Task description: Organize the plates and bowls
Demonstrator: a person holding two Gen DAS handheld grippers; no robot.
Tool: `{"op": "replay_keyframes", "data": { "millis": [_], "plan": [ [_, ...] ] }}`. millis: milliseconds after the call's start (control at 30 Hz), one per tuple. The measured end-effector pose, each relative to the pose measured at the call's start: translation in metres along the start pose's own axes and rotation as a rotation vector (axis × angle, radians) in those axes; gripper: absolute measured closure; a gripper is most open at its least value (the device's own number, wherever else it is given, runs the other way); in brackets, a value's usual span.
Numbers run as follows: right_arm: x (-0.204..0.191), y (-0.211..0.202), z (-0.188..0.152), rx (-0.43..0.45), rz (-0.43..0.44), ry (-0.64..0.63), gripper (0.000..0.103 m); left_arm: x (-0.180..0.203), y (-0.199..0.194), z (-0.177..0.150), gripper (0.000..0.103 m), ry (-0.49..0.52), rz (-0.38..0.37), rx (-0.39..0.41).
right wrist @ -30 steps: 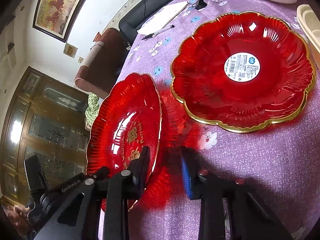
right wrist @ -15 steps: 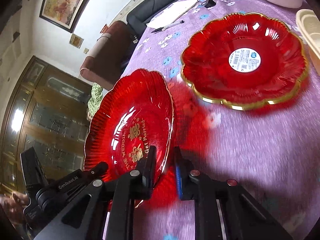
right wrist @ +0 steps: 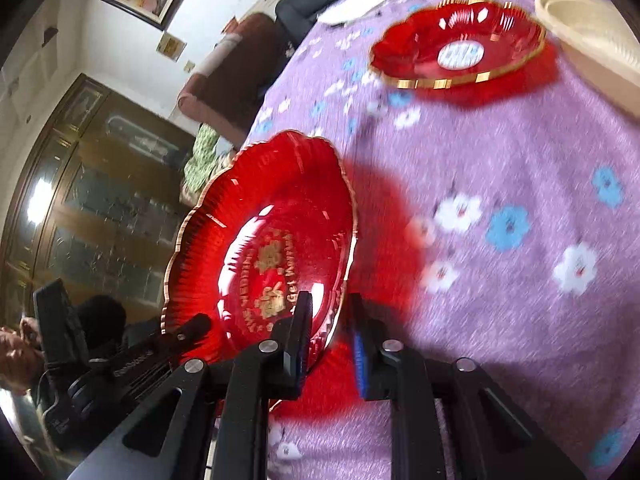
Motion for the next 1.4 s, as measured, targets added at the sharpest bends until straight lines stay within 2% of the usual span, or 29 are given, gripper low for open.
{"op": "replay_keyframes", "data": {
  "millis": [67,100,133,200,300,467,500,567,600,667,900,1067,1200,1333,1400],
  "plan": [
    [0.0,-0.005,-0.001,0.017,0.009,-0.005,0.072,-0.003,-0.006,-0.006,0.079,0.014,0.012,0.008],
    [0.001,-0.012,0.0,0.033,0.008,-0.015,0.057,-0.004,-0.011,-0.008,0.075,0.023,0.016,0.022],
    [0.003,-0.018,0.001,0.052,0.016,-0.019,0.046,-0.006,-0.018,-0.012,0.064,0.034,0.031,0.046],
    [0.006,-0.037,0.0,0.112,0.043,-0.021,0.04,-0.012,-0.032,-0.02,0.047,0.039,0.065,0.089],
    [0.017,-0.063,0.003,0.196,0.014,-0.06,0.038,-0.023,-0.057,-0.031,0.044,0.038,0.074,0.172],
    [0.048,-0.099,0.01,0.311,-0.04,-0.054,0.038,-0.031,-0.112,-0.043,0.044,0.037,0.146,0.38],
    [0.055,-0.105,0.014,0.322,-0.036,-0.039,0.038,-0.03,-0.119,-0.04,0.043,0.034,0.138,0.405],
    [0.067,-0.115,0.021,0.339,-0.02,0.005,0.038,-0.016,-0.136,-0.029,0.038,0.046,0.07,0.448],
    [0.071,-0.119,0.025,0.347,-0.009,0.027,0.038,-0.006,-0.14,-0.024,0.031,0.06,0.038,0.455],
    [0.076,-0.124,0.031,0.359,0.004,0.051,0.038,0.014,-0.143,-0.015,0.029,0.085,-0.005,0.457],
    [0.089,-0.119,0.038,0.367,0.034,0.089,0.038,0.091,-0.108,0.002,0.029,0.157,-0.12,0.337],
    [0.092,-0.109,0.058,0.353,0.087,0.157,0.038,0.137,-0.072,0.035,0.029,0.151,-0.175,0.204],
    [0.095,-0.096,0.079,0.349,0.158,0.227,0.037,0.166,-0.049,0.06,0.029,0.147,-0.181,0.129],
    [0.104,-0.071,0.092,0.287,0.25,0.337,0.034,0.197,-0.022,0.074,0.029,0.179,-0.177,0.049],
    [0.109,-0.062,0.094,0.266,0.261,0.371,0.034,0.205,-0.008,0.076,0.029,0.17,-0.182,0.014]
  ]
}}
Point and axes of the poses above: each gripper's, at about its wrist camera, not at the fingertips, and y roughly the way its jaws point, x to its right, z to its top, the point moved 4 cm from there along y, roughly the way its jaws point
